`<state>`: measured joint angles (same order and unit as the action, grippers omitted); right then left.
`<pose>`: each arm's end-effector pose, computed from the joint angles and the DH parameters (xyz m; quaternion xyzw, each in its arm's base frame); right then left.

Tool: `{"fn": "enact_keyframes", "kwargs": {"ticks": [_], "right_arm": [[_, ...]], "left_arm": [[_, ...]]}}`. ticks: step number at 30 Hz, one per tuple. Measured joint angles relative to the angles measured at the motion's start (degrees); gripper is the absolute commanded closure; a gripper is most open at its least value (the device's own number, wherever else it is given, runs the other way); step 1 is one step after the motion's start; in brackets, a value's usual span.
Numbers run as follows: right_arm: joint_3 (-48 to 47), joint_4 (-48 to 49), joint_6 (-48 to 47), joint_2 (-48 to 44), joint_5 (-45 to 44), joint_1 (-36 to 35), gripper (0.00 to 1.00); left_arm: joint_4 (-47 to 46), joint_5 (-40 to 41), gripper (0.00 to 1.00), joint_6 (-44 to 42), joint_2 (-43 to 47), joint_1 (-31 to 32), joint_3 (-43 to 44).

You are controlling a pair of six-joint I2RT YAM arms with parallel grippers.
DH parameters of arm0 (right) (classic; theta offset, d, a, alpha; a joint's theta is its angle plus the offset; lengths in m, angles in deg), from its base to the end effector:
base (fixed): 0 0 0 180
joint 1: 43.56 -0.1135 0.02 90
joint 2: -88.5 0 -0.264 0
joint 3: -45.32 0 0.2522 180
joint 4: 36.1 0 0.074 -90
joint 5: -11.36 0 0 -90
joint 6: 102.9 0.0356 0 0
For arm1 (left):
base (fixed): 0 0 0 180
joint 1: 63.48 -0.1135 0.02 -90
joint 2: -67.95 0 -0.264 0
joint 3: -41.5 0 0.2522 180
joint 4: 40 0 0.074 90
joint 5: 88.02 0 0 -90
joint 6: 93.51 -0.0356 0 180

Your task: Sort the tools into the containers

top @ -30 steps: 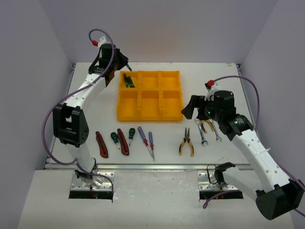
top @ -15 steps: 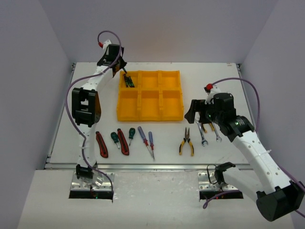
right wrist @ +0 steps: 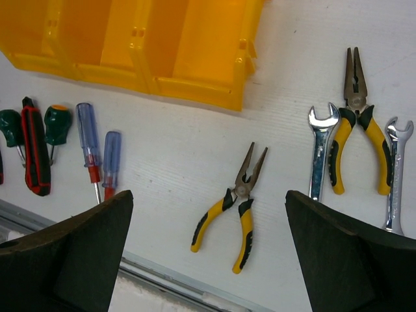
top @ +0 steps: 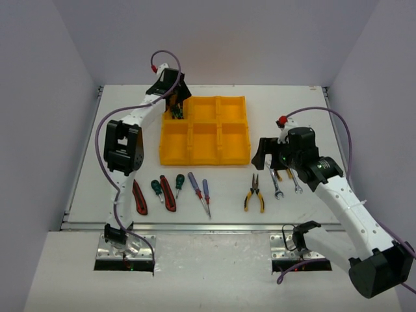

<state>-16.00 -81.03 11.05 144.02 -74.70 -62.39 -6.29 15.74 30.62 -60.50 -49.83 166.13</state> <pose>0.1946 0.0689 0.2875 0.0256 0.9023 0.1855 0.3883 0.5092 -0.1149 0.2373 -0.2104 0.8669 -0.0795 0.4448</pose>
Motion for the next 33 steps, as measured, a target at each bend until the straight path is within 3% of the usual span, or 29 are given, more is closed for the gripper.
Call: {"fn": "enact_keyframes", "kwargs": {"ticks": [5, 7, 14, 18, 23, 27, 30, 33], "right_arm": [[-1.7, -3.3, 1.2, 4.3, -5.1, 0.3, 0.01], [-2.6, -4.2, 2.4, 5.9, -7.7, 0.4, 0.01], [-4.0, -5.2, 4.1, 5.9, -13.5, 0.7, 0.02], [-4.3, -6.2, 2.1, 7.3, -18.1, 2.6, 0.15], [-4.2, -7.5, -1.5, 12.5, -18.3, 5.9, 0.36], [-4.2, -8.5, -3.7, 16.5, -16.7, 6.5, 0.46], [-4.2, -8.7, -5.2, 19.0, -14.5, 6.8, 0.46], [-4.2, -8.1, -6.8, 20.8, -13.2, 6.9, 0.56]], "left_arm": [[4.3, -0.3, 0.0, 0.4, 7.1, 0.6, -1.0], [5.1, -0.7, 0.0, 0.2, 13.6, 0.8, -3.4], [-0.5, -1.2, 0.0, -0.8, 52.6, 3.1, -22.6], [-3.4, -3.5, 0.0, -1.2, 70.5, 4.5, -34.4], [0.0, -6.7, 0.0, -4.6, 75.5, 4.3, -42.8], [4.7, -8.6, 0.0, -7.9, 77.4, 4.3, -52.1], [8.0, -8.0, 0.0, -9.9, 80.9, 4.3, -60.4], [10.4, -7.0, 0.0, -11.1, 83.7, 4.3, -65.5]]}}
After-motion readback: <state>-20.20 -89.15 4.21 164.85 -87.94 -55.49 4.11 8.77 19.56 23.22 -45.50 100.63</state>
